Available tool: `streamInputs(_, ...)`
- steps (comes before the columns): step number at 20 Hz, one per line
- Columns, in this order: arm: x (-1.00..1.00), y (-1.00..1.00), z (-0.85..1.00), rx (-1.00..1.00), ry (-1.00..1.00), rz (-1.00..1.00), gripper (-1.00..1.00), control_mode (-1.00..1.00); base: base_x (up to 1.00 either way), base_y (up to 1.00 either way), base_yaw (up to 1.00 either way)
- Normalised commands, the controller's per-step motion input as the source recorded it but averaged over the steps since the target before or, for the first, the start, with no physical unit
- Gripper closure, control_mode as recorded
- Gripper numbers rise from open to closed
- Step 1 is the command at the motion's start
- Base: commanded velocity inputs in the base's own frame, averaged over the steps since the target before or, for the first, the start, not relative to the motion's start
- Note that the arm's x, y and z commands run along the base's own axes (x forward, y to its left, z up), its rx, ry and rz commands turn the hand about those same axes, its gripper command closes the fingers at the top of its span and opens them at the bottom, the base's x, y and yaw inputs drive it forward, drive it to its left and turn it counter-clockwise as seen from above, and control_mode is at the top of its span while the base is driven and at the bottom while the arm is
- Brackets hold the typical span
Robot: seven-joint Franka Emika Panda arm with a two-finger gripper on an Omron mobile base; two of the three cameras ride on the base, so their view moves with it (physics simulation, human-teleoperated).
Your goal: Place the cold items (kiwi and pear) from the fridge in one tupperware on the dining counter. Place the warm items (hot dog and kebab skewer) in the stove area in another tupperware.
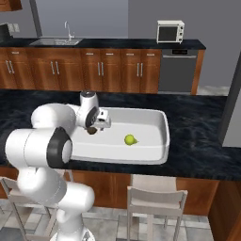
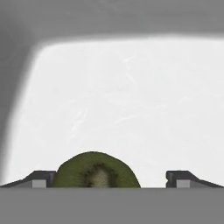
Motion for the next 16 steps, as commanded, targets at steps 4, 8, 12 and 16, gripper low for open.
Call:
streamInputs(4,-0.07,-0.01,0.08,0.0,0.0,-0.01,-1.0,-1.0,0.0,0.0,0.0)
streamInputs(8,0.12,-0.04,-0.03,0.01,0.04,-0.02,-1.0,-1.0,0.0,0.0,0.0)
streamInputs(12,0.18,-0.01,-0.07,0.0,0.05,0.0,-1.0,-1.0,0.0,0.0,0.0)
streamInputs(16,0.22,0.0,-0.29,0.0,0.02,0.0,-1.0,-1.0,0.0,0.0,0.0)
